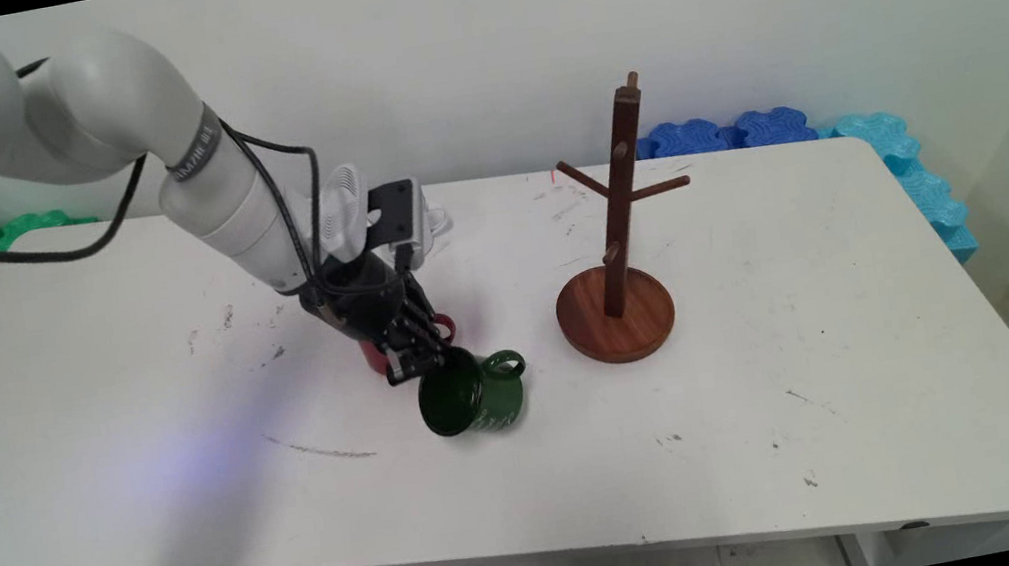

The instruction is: Place the picked object on the table

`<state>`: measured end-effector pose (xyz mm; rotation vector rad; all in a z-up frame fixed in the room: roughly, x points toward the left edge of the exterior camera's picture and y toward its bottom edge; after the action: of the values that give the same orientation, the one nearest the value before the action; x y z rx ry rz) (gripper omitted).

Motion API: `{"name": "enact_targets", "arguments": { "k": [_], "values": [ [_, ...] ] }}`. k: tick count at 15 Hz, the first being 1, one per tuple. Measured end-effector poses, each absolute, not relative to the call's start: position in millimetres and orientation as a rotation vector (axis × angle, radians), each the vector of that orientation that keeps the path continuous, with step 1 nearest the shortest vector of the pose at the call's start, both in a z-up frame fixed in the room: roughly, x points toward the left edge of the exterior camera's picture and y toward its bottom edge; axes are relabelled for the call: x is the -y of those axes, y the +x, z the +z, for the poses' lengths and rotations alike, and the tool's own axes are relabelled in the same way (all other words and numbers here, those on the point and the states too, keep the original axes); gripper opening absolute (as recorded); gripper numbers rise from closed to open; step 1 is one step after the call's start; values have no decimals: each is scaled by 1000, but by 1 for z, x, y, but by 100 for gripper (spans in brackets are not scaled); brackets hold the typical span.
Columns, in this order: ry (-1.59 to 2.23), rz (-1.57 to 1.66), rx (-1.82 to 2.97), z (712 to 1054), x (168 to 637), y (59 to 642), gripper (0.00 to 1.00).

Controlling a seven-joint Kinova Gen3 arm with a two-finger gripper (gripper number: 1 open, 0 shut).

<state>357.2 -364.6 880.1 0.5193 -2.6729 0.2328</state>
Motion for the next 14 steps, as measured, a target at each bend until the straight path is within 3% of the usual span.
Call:
{"name": "enact_targets", "arguments": {
  "k": [14],
  "values": [
    [780,151,2734,878,377,326,0]
  ]
}}
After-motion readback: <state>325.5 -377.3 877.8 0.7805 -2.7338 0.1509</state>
